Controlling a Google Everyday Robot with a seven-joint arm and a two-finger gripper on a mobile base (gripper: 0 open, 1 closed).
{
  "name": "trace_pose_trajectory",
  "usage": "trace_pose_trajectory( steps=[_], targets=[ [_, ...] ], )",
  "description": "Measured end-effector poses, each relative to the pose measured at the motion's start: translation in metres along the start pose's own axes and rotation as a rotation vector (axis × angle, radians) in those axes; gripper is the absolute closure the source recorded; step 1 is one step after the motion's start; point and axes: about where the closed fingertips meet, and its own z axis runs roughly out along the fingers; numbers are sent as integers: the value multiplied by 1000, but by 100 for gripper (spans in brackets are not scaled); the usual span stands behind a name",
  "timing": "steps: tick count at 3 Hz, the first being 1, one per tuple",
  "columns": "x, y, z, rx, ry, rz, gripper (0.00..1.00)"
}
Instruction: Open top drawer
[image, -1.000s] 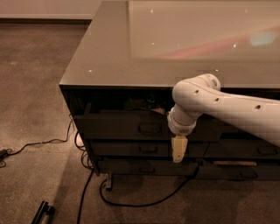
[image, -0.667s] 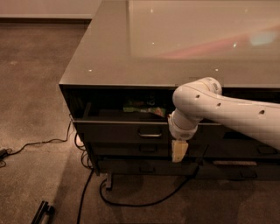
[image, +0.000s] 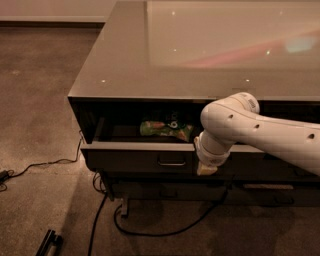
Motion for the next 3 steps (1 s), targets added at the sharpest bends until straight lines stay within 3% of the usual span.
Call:
trace_pose_trajectory(
  steps=[1,3],
  targets=[
    [-1,-1,-8,0,0,0,63],
    [-1,-1,-8,0,0,0,16]
  ],
)
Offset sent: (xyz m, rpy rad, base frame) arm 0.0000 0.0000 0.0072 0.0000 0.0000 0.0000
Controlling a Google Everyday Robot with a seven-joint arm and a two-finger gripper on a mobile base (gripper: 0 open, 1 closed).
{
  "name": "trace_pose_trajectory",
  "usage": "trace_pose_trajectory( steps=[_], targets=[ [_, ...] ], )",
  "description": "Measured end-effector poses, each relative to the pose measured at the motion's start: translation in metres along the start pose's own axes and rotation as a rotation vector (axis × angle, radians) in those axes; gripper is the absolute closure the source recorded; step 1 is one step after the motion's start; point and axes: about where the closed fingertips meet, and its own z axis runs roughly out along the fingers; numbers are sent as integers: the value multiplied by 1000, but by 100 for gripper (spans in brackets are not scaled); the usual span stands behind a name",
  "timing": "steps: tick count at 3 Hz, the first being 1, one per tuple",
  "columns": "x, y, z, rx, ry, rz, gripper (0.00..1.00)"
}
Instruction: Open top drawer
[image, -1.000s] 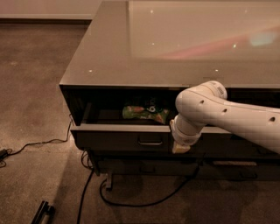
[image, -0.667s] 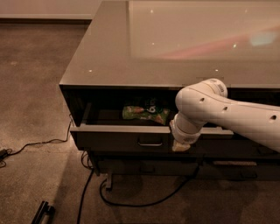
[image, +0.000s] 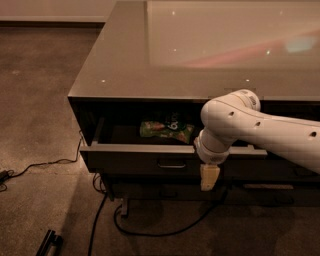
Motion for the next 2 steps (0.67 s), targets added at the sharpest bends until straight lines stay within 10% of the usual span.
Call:
trace_pose_trajectory(
  steps=[2],
  targets=[
    [2,-8,-1,18,-14,11,0]
  ],
)
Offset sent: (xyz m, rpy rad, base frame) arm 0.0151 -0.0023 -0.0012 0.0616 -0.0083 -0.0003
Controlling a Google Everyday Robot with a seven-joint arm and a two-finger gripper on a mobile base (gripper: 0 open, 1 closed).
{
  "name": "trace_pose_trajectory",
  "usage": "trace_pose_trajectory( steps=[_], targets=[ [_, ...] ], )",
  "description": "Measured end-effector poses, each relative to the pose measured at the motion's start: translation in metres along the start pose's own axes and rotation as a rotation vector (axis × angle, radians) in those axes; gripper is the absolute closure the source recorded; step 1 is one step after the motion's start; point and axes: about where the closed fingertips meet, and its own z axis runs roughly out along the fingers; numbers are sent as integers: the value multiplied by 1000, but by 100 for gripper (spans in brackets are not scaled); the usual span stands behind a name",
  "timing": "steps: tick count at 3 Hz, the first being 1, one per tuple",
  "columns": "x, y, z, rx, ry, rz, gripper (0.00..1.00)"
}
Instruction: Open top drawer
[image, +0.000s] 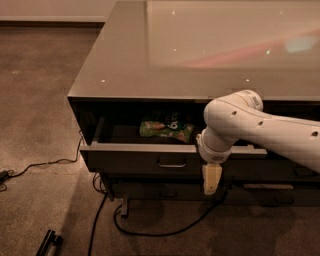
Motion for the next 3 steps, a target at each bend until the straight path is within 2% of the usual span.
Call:
trace_pose_trajectory(
  steps=[2,3],
  targets=[
    [-2,-6,2,23,1,4,0],
    [0,7,-1,32,30,4,19]
  ],
)
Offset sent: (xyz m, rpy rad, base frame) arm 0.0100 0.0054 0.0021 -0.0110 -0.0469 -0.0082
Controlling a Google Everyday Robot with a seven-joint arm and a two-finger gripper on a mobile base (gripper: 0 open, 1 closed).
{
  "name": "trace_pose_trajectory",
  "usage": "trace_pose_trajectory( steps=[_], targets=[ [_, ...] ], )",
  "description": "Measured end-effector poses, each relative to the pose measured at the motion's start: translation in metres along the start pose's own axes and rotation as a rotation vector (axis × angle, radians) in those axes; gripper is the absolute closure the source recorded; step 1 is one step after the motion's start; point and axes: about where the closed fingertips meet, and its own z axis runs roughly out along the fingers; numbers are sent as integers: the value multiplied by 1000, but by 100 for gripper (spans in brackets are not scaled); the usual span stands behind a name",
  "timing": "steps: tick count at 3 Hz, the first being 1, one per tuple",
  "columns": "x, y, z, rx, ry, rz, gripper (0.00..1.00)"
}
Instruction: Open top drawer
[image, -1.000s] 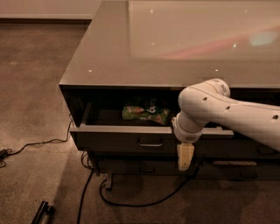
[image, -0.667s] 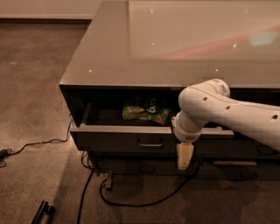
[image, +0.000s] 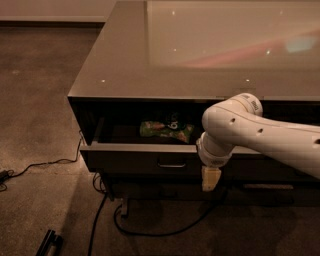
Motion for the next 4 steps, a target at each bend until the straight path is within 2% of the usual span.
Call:
trace_pose_trajectory(
  steps=[1,2,3,4],
  targets=[
    [13,29,-9,15,55,15,42],
    [20,42,-15,18,79,24,65],
    [19,40,-24,18,79,24,88],
    [18,39,-31,18,79,24,89]
  ],
)
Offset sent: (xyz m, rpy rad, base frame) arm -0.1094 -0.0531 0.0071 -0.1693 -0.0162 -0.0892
